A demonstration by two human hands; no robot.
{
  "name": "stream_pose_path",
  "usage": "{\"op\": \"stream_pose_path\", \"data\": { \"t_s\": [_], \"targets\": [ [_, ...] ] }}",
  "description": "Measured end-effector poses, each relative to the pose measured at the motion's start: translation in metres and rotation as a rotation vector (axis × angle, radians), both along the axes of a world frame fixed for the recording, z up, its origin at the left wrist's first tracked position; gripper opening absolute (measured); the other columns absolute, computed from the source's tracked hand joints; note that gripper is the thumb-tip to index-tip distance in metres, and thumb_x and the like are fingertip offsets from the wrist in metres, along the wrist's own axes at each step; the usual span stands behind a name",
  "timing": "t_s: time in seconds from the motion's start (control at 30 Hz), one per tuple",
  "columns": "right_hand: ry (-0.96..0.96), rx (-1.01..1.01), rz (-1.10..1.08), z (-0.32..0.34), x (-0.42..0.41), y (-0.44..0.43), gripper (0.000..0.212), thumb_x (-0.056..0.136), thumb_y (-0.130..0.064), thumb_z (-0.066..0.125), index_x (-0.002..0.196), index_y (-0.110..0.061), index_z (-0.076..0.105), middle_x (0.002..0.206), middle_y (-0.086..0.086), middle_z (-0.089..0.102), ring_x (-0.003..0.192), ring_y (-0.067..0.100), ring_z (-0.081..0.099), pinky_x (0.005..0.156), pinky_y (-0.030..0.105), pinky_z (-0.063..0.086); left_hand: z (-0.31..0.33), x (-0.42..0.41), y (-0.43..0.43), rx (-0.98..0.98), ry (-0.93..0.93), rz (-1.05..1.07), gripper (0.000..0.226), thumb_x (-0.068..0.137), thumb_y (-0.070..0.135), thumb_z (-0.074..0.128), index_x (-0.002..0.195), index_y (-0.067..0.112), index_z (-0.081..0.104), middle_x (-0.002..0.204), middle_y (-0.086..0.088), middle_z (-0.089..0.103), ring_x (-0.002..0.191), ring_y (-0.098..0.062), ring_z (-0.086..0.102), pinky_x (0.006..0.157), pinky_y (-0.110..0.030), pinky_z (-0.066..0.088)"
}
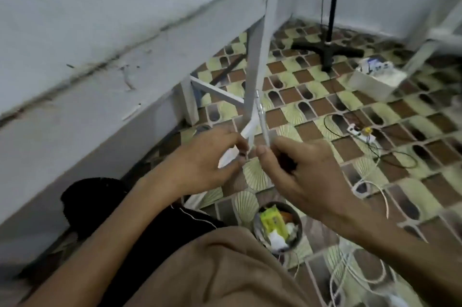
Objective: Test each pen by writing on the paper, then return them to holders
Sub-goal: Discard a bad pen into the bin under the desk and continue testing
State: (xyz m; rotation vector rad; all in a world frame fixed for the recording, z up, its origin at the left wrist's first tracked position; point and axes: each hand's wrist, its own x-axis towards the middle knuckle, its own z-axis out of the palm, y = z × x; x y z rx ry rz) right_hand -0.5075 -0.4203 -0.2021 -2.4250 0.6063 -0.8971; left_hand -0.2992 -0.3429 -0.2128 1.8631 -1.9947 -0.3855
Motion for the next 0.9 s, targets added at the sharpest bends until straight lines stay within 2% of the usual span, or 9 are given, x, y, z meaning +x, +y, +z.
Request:
{"op": "stream_pose_path", "data": {
  "t_s": [0.07,0.17,0.27,0.33,0.47,0.57,0.67,0.77,0.9],
  "targets": [
    [0.057,0.052,-0.128,-0.039,-0.022,0.000,0.042,0.102,-0.039,0.055,0.065,-0.022,0.043,0.048,-0.008,0.033,0.042,0.013,0.035,0.043,0.027,0.027,-0.040,-0.018,-0.021,0.128,0.016,-0.043,0.023,0.102,0.040,0.060,0.120,0.025,0.063,0.112,0.009,0.061,0.105,-0.011,0.059,0.087,-0.035,0.051],
    [0.145,0.147,-0.248,-0.100,-0.051,0.009,0.043,0.101,-0.038,0.056,0.064,-0.022,0.042,0.048,-0.007,0.034,0.042,0.013,0.033,0.044,0.031,0.028,-0.092,-0.053,-0.047,0.300,-0.007,-0.173,0.018,0.104,0.034,0.058,0.117,0.021,0.062,0.105,0.009,0.058,0.098,-0.011,0.056,0.079,-0.027,0.043],
    [0.282,0.248,-0.393,-0.165,-0.074,0.016,0.045,0.100,-0.042,0.054,0.061,-0.021,0.042,0.049,-0.006,0.034,0.042,0.014,0.031,0.047,0.036,0.030,-0.144,-0.084,-0.072,0.478,-0.084,-0.279,0.022,0.103,0.031,0.058,0.118,0.016,0.062,0.114,-0.004,0.064,0.103,-0.022,0.061,0.086,-0.041,0.053],
    [0.365,0.355,-0.452,-0.206,-0.084,0.020,0.047,0.099,-0.049,0.047,0.062,-0.021,0.043,0.050,-0.002,0.039,0.045,0.021,0.037,0.046,0.039,0.033,-0.173,-0.100,-0.081,0.581,-0.171,-0.335,0.024,0.102,0.032,0.057,0.121,0.016,0.061,0.120,-0.008,0.063,0.107,-0.028,0.062,0.088,-0.046,0.054],
    [0.557,0.460,-0.521,-0.269,-0.094,0.012,0.049,0.101,-0.051,0.045,0.065,-0.019,0.046,0.054,0.006,0.051,0.049,0.028,0.049,0.046,0.033,0.027,-0.207,-0.117,-0.090,0.678,-0.348,-0.420,0.030,0.104,0.033,0.052,0.125,0.013,0.058,0.129,-0.010,0.060,0.117,-0.031,0.060,0.084,-0.039,0.045],
    [0.719,0.564,-0.551,-0.304,-0.095,0.001,0.055,0.102,-0.058,0.040,0.079,-0.011,0.055,0.068,0.013,0.060,0.063,0.032,0.058,0.050,0.034,0.033,-0.218,-0.112,-0.095,0.708,-0.319,-0.393,0.036,0.103,0.035,0.053,0.132,0.015,0.054,0.133,-0.009,0.058,0.122,-0.031,0.058,0.094,-0.041,0.048],
    [0.739,0.622,-0.527,-0.318,-0.094,-0.005,0.050,0.104,-0.051,0.043,0.085,-0.007,0.059,0.072,0.014,0.061,0.068,0.034,0.061,0.051,0.035,0.036,-0.215,-0.100,-0.094,0.719,-0.262,-0.347,0.038,0.102,0.036,0.055,0.134,0.017,0.053,0.136,-0.007,0.058,0.121,-0.030,0.059,0.097,-0.043,0.049],
    [0.772,0.546,-0.471,-0.306,-0.081,-0.009,0.040,0.103,-0.041,0.048,0.087,-0.008,0.063,0.074,0.012,0.062,0.067,0.032,0.061,0.053,0.035,0.045,-0.196,-0.087,-0.088,0.725,-0.220,-0.313,0.041,0.104,0.036,0.055,0.141,0.019,0.051,0.144,-0.002,0.055,0.125,-0.025,0.057,0.099,-0.041,0.048],
    [0.664,0.419,-0.384,-0.259,-0.053,-0.025,0.033,0.102,-0.037,0.048,0.083,-0.013,0.059,0.065,0.001,0.055,0.052,0.021,0.052,0.045,0.030,0.038,-0.165,-0.065,-0.074,0.605,-0.199,-0.247,0.039,0.105,0.035,0.054,0.141,0.020,0.051,0.142,-0.001,0.056,0.126,-0.023,0.056,0.100,-0.041,0.046]
  ]
}}
